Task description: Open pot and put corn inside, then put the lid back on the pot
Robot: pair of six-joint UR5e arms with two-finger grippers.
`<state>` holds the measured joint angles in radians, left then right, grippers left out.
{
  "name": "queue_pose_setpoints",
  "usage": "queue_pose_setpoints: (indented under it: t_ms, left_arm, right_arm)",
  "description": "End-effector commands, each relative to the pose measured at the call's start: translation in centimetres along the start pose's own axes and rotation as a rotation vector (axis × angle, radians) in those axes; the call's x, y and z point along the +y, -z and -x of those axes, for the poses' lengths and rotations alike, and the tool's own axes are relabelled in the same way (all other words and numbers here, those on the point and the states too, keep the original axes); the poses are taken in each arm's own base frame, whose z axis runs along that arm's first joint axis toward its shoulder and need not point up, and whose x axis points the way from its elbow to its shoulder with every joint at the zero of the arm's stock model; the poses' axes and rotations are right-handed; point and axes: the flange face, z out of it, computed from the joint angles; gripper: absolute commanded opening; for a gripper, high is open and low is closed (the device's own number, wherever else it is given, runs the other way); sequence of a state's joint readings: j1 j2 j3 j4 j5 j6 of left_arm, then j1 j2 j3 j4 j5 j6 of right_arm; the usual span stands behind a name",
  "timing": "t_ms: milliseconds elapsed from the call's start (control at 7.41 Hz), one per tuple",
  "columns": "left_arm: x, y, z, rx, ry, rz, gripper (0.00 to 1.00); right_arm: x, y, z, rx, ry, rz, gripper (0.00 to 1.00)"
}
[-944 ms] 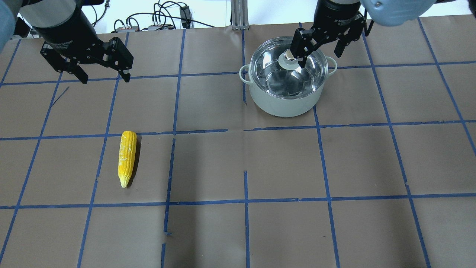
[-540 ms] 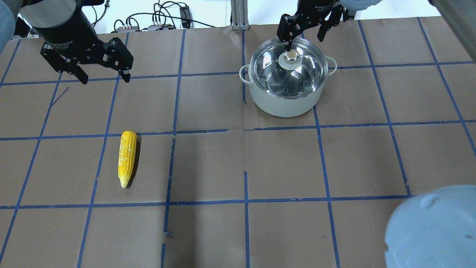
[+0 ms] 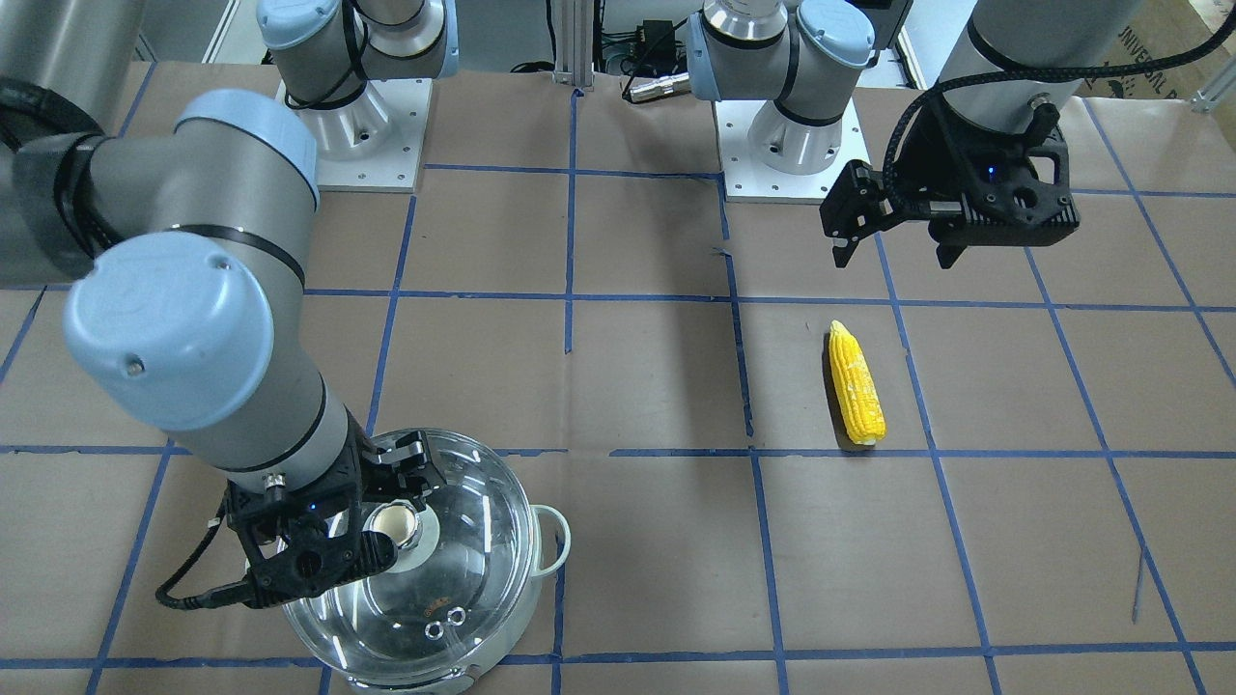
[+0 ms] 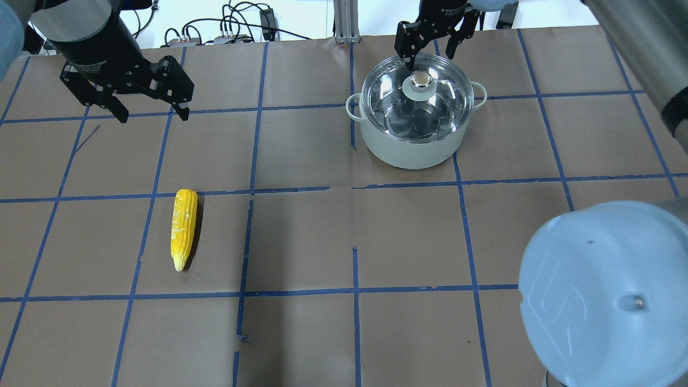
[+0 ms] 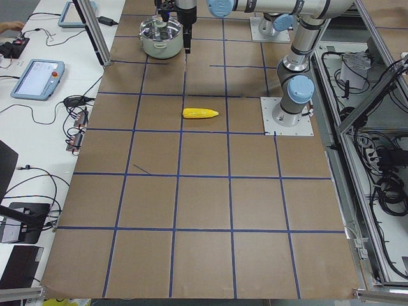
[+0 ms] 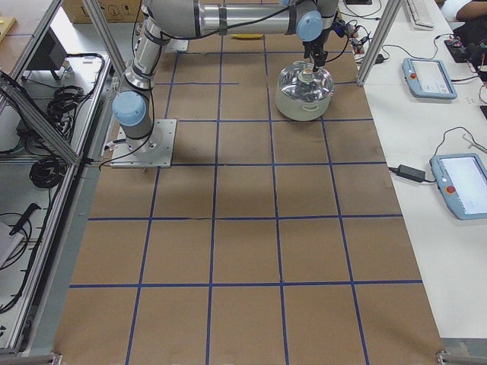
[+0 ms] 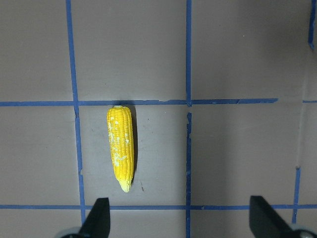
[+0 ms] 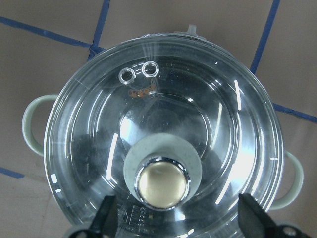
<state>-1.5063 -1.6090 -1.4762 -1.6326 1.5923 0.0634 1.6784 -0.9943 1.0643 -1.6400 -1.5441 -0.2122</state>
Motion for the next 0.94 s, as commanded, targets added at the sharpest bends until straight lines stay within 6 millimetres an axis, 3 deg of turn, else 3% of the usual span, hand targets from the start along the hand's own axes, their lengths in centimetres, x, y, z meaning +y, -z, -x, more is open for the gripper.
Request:
queue_pose_setpoints:
  t_ms: [0, 405, 810]
  left_arm:
    - [0.0, 0.0, -0.1, 0.001, -0.003, -0.001, 1.00]
    - [0.0, 0.0, -0.1, 0.000, -0.003, -0.001, 1.00]
    - [0.0, 0.0, 0.0, 0.000, -0.001, -0.001, 1.00]
  right_arm:
    - [-1.1, -4.0, 0.1, -0.012, 0.003, 0.045, 0.78]
    - [-1.0, -4.1, 1.4, -0.009, 0.012, 0.051, 0.77]
    - [-0.8, -4.2, 1.1, -0.004, 0.013, 0.068, 0.46]
